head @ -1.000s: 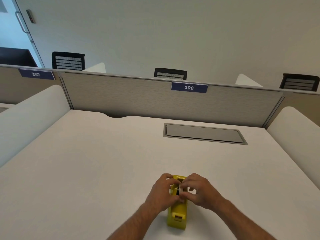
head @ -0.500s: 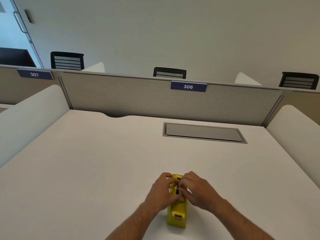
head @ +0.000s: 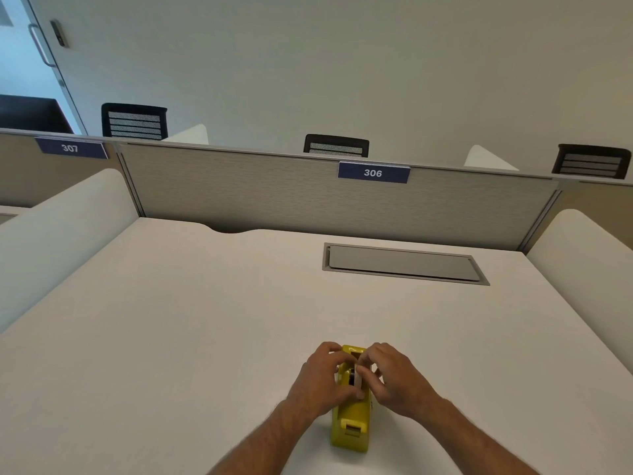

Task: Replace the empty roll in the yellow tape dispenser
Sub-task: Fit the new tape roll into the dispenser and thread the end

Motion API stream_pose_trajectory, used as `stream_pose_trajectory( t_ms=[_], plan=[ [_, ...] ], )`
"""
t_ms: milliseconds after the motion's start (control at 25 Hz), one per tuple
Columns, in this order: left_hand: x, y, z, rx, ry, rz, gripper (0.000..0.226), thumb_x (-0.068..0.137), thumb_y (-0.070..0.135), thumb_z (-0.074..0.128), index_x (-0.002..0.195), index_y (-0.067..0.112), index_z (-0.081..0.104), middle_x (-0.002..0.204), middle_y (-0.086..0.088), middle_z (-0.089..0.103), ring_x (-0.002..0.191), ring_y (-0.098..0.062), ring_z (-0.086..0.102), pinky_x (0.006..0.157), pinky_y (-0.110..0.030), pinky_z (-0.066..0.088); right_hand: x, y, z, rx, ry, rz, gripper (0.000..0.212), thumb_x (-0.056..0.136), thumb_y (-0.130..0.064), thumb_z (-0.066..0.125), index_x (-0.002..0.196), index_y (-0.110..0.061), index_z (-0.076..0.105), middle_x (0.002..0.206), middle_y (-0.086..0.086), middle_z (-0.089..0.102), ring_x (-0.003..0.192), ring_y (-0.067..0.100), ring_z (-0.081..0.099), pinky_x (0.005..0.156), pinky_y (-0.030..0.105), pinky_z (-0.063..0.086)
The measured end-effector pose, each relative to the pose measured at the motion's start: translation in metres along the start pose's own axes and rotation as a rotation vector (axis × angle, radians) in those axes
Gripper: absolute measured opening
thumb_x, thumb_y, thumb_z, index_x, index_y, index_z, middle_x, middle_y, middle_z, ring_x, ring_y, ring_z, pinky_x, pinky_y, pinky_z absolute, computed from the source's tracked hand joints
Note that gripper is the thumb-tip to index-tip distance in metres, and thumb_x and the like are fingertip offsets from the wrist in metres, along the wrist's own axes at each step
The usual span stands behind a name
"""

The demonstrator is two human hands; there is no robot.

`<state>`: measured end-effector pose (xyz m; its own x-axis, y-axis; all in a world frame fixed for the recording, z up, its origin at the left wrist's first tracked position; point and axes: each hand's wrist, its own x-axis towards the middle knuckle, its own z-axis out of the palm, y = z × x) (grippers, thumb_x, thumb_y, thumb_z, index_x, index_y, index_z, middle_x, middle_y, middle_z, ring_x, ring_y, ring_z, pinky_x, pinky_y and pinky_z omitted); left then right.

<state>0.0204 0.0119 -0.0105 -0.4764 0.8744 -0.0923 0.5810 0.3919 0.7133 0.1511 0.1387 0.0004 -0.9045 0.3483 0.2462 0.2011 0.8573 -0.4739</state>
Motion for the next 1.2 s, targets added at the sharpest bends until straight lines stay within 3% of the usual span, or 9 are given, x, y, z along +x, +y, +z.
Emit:
stream_pose_trajectory(
  t_ms=[200,440,600,720,920,1200],
  plan=[
    [0.001,0.000,0.000,0.010,0.002,0.014,0.057,0.068,0.047,0.084,0.120,0.034,0.063,0.140,0.006,0.046,0.113,-0.016,0.057,0.095,-0.031,0.055,0.000,0.001,-0.004,0.078,-0.038,0.015,0.022,0.081,-0.043,0.068,0.095,-0.028,0.074,0.085,-0.008,0.067,0.079,0.009,0.059,0.065,0.021,0.053],
    [0.000,0.001,-0.001,-0.002,-0.015,-0.019,0.060,0.064,0.049,0.085,0.118,0.036,0.063,0.142,0.008,0.043,0.116,-0.017,0.056,0.097,-0.034,0.054,0.002,-0.001,-0.002,-0.004,0.001,-0.008,0.005,0.083,-0.020,0.073,0.087,-0.021,0.076,0.080,-0.002,0.069,0.073,0.008,0.055,0.065,0.011,0.038],
    [-0.001,0.001,-0.003,0.021,-0.035,-0.007,0.064,0.065,0.052,0.084,0.123,0.039,0.060,0.145,0.009,0.042,0.117,-0.016,0.057,0.098,-0.033,0.053,0.002,-0.005,-0.001,0.007,0.018,0.001,0.003,0.087,-0.018,0.070,0.084,-0.017,0.070,0.078,-0.010,0.058,0.071,-0.002,0.046,0.064,0.009,0.034],
    [-0.004,-0.003,-0.010,0.047,-0.106,0.021,0.081,0.067,0.050,0.084,0.138,0.040,0.048,0.151,0.009,0.038,0.118,-0.016,0.056,0.099,-0.030,0.051,0.001,-0.007,-0.001,0.008,0.022,0.017,0.004,0.087,-0.019,0.070,0.083,-0.017,0.069,0.079,-0.014,0.054,0.072,0.000,0.048,0.064,0.009,0.036],
    [-0.003,-0.009,-0.016,0.169,-0.210,0.025,0.099,0.070,0.047,0.082,0.150,0.037,0.025,0.159,0.008,0.031,0.134,-0.019,0.046,0.111,-0.038,0.044,-0.002,-0.010,0.000,0.003,0.021,0.046,0.005,0.086,-0.023,0.071,0.082,-0.020,0.068,0.079,-0.008,0.061,0.075,0.008,0.055,0.063,0.017,0.045],
    [-0.001,-0.006,-0.016,0.249,-0.204,0.023,0.100,0.069,0.048,0.082,0.151,0.036,0.025,0.159,0.007,0.033,0.143,-0.019,0.034,0.118,-0.040,0.035,-0.008,-0.017,0.003,0.009,0.006,0.066,0.008,0.083,-0.029,0.069,0.081,-0.022,0.066,0.078,-0.018,0.054,0.078,0.007,0.053,0.065,0.026,0.051]
  ],
)
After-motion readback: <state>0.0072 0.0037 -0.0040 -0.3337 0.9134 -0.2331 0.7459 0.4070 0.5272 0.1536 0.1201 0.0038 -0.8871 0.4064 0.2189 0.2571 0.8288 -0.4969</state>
